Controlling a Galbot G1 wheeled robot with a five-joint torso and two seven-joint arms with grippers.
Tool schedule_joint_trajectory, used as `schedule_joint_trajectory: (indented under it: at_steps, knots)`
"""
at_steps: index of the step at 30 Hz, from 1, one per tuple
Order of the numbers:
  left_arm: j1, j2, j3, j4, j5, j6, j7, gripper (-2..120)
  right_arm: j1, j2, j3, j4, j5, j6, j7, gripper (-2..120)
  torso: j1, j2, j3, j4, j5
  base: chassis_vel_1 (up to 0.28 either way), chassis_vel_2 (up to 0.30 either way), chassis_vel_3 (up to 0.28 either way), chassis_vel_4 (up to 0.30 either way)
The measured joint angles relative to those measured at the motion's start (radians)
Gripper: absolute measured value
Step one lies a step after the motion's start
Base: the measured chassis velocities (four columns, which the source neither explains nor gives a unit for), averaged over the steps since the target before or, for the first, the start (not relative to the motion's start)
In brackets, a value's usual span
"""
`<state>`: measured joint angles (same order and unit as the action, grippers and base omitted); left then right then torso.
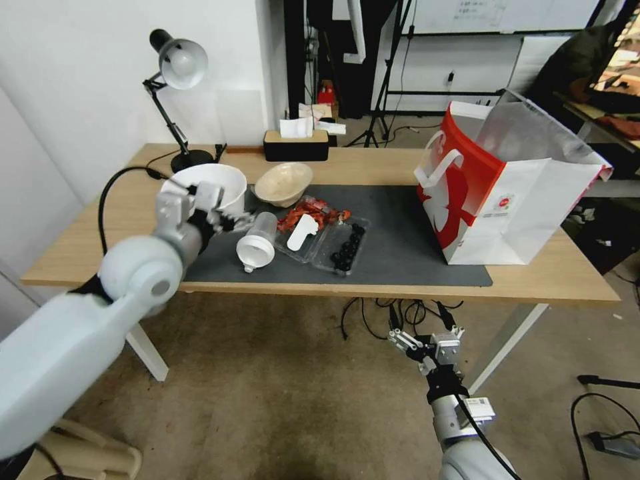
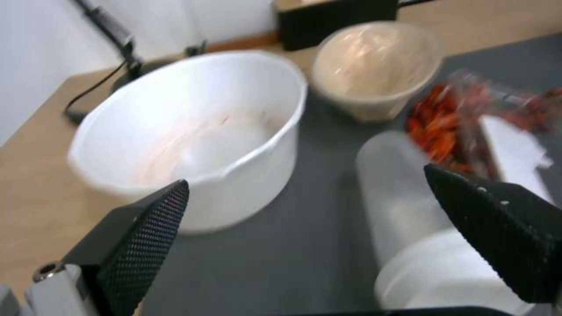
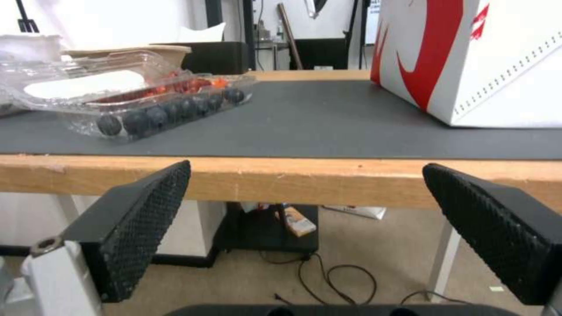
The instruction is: Pick up the trash from the table and place it into the takeout bag.
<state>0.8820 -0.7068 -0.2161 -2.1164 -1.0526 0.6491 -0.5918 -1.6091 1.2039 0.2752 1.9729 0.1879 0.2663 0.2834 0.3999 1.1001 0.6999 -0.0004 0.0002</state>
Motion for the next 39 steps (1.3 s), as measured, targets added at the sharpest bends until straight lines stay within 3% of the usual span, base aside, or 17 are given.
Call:
schedule_joint_trajectory:
  at_steps: [1, 6, 8, 9, 11, 12, 13, 16, 17, 21, 22, 24, 28, 32, 39]
  knots:
    - [0.000, 0.000, 0.000, 0.000, 0.000, 0.000, 0.000, 100, 0.000, 0.000, 0.000, 0.000, 0.000, 0.000, 0.000, 100, 0.000, 0.000, 0.000, 0.0000, 0.0000, 0.000, 0.000, 0.000, 0.000]
    - [0.247, -0.069, -0.199, -0.098, 0.098, 0.001, 0.018, 100, -0.010, 0.024, -0.006, -0.005, -0.014, 0.004, -0.001, 100, 0.000, 0.000, 0.000, 0.0007, -0.0002, 0.000, 0.000, 0.000, 0.000]
    - [0.336, -0.124, -0.281, -0.127, 0.155, -0.031, 0.041, 100, -0.011, 0.030, -0.010, -0.005, -0.018, 0.005, -0.002, 100, 0.000, 0.000, 0.000, 0.0006, -0.0001, 0.000, 0.000, 0.000, 0.000]
    - [0.336, -0.124, -0.281, -0.127, 0.155, -0.031, 0.041, 100, -0.011, 0.030, -0.010, -0.005, -0.018, 0.005, -0.002, 100, 0.000, 0.000, 0.000, 0.0006, -0.0001, 0.000, 0.000, 0.000, 0.000]
    - [0.416, -0.186, -0.326, -0.134, 0.253, -0.104, 0.078, 100, -0.012, 0.032, -0.012, -0.005, -0.020, 0.006, -0.002, 100, 0.000, 0.000, 0.000, 0.0005, -0.0002, 0.000, 0.000, 0.000, 0.000]
    - [0.457, -0.219, -0.334, -0.130, 0.322, -0.143, 0.102, 100, -0.011, 0.032, -0.012, -0.005, -0.020, 0.006, -0.002, 100, 0.000, 0.000, 0.000, 0.0004, -0.0002, 0.000, 0.000, 0.000, 0.000]
    - [0.457, -0.219, -0.334, -0.130, 0.322, -0.143, 0.102, 100, -0.011, 0.032, -0.012, -0.005, -0.020, 0.006, -0.002, 100, 0.000, 0.000, 0.000, 0.0004, -0.0002, 0.000, 0.000, 0.000, 0.000]
    - [0.575, -0.306, -0.337, -0.080, 0.504, -0.307, 0.182, 100, -0.012, 0.029, -0.012, 0.003, -0.020, 0.006, -0.002, 100, 0.000, 0.000, 0.000, 0.0007, -0.0004, 0.000, 0.000, 0.000, 0.000]
    - [0.575, -0.306, -0.337, -0.080, 0.504, -0.307, 0.182, 100, -0.012, 0.029, -0.012, 0.003, -0.020, 0.006, -0.002, 100, 0.000, 0.000, 0.000, 0.0007, -0.0004, 0.000, 0.000, 0.000, 0.000]
    - [0.647, -0.359, -0.336, -0.032, 0.584, -0.468, 0.263, 100, -0.019, 0.023, -0.007, 0.010, -0.019, 0.007, -0.002, 100, 0.000, 0.000, 0.000, 0.0004, 0.0000, 0.000, 0.000, 0.000, 0.000]
    - [0.647, -0.359, -0.336, -0.032, 0.584, -0.468, 0.263, 100, -0.019, 0.023, -0.007, 0.010, -0.019, 0.007, -0.002, 100, 0.000, 0.000, 0.000, 0.0004, 0.0000, 0.000, 0.000, 0.000, 0.000]
    - [0.660, -0.375, -0.334, 0.004, 0.599, -0.558, 0.308, 100, -0.022, 0.023, -0.005, 0.012, -0.018, 0.008, -0.002, 100, 0.000, 0.000, 0.000, 0.0004, -0.0001, 0.000, 0.000, 0.000, 0.000]
    - [0.670, -0.395, -0.326, 0.056, 0.612, -0.663, 0.387, 100, -0.025, 0.024, -0.005, 0.013, -0.018, 0.009, -0.002, 100, 0.000, 0.000, 0.000, 0.0002, -0.0004, 0.000, 0.000, 0.000, 0.000]
    - [0.686, -0.411, -0.328, 0.077, 0.625, -0.706, 0.432, 100, -0.025, 0.024, -0.005, 0.018, -0.017, 0.010, -0.002, 100, 0.000, 0.000, 0.000, 0.0004, -0.0003, 0.000, 0.000, 0.000, 0.000]
    - [0.700, -0.420, -0.331, 0.089, 0.623, -0.728, 0.443, 100, -0.020, 0.015, -0.004, 0.024, -0.013, 0.010, -0.002, 100, 0.000, 0.000, 0.000, 0.0004, -0.0002, 0.000, 0.000, 0.000, 0.000]
